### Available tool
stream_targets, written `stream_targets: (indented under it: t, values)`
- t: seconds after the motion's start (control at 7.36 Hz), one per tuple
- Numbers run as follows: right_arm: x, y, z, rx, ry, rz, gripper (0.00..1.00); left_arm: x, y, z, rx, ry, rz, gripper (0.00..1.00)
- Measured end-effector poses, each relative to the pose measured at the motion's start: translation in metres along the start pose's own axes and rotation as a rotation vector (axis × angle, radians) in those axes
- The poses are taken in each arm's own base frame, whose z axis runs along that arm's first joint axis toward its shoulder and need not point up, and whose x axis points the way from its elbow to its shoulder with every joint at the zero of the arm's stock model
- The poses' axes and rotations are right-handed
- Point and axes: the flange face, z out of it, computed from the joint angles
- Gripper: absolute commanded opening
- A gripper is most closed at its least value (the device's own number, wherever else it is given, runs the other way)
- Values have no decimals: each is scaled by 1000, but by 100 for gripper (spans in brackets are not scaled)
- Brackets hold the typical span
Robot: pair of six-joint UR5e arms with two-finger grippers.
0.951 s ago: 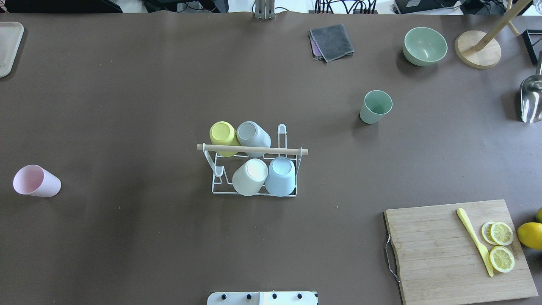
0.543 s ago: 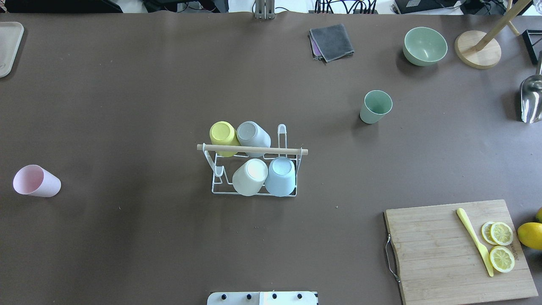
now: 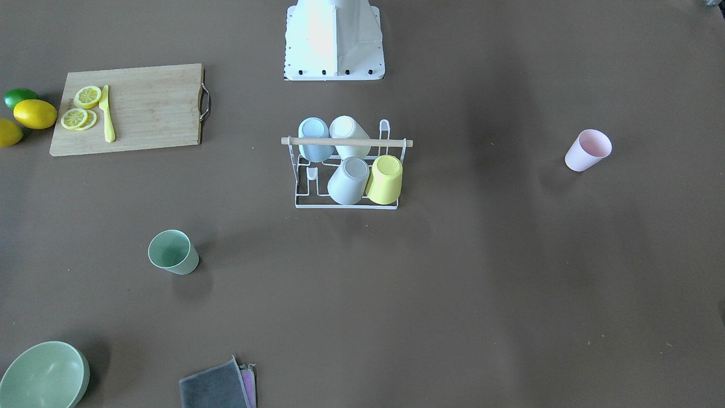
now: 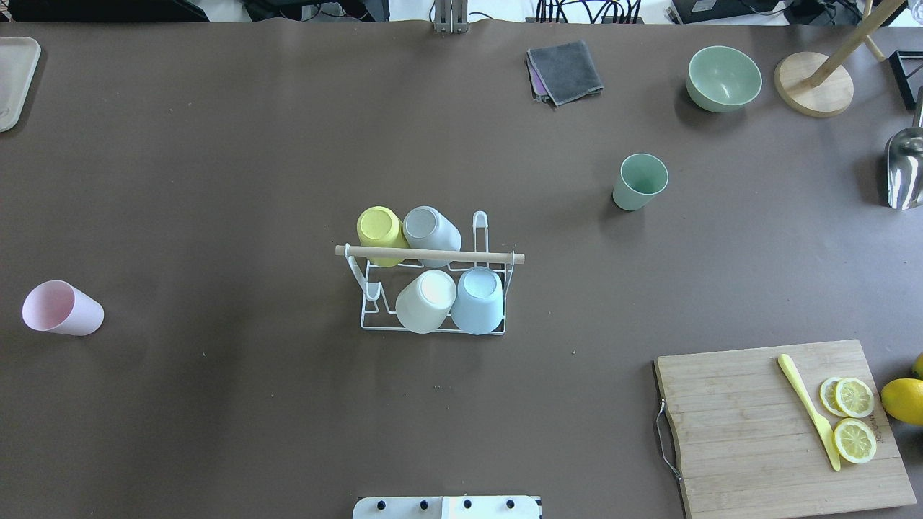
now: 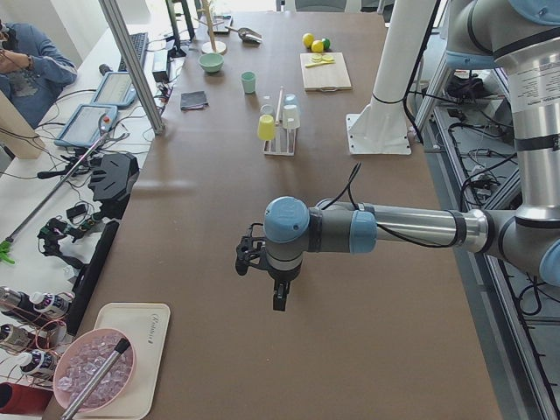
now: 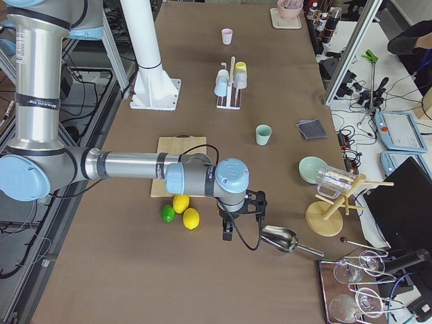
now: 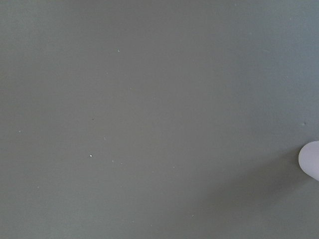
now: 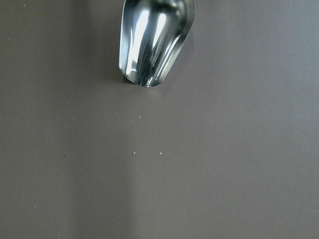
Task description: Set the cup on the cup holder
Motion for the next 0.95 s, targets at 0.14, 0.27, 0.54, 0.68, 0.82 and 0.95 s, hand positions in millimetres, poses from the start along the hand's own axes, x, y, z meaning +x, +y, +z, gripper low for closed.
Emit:
stream_targets:
  t: [0.14,0.27,0.54,0.68,0.82,0.95]
  values:
    - [0,0,0,0,0,1,100,2,-2,1,-5,-3,5,98]
    - [0,0,0,1,0,1,100,4,-3,0,-6,-5,7,98]
    - [0,-1,-1,1,0,-1,100,4,-6,1,-16,-5,2,98]
    - [0,-1,0,0,0,-1,100,3,-11,2,-20,-6,0,98]
    - [0,-1,0,0,0,-1,100,2,-20,2,-21,-6,1,98]
    - [-1,-1,0,0,0,-1,100,5,-29,-2,-19,-14,6,98]
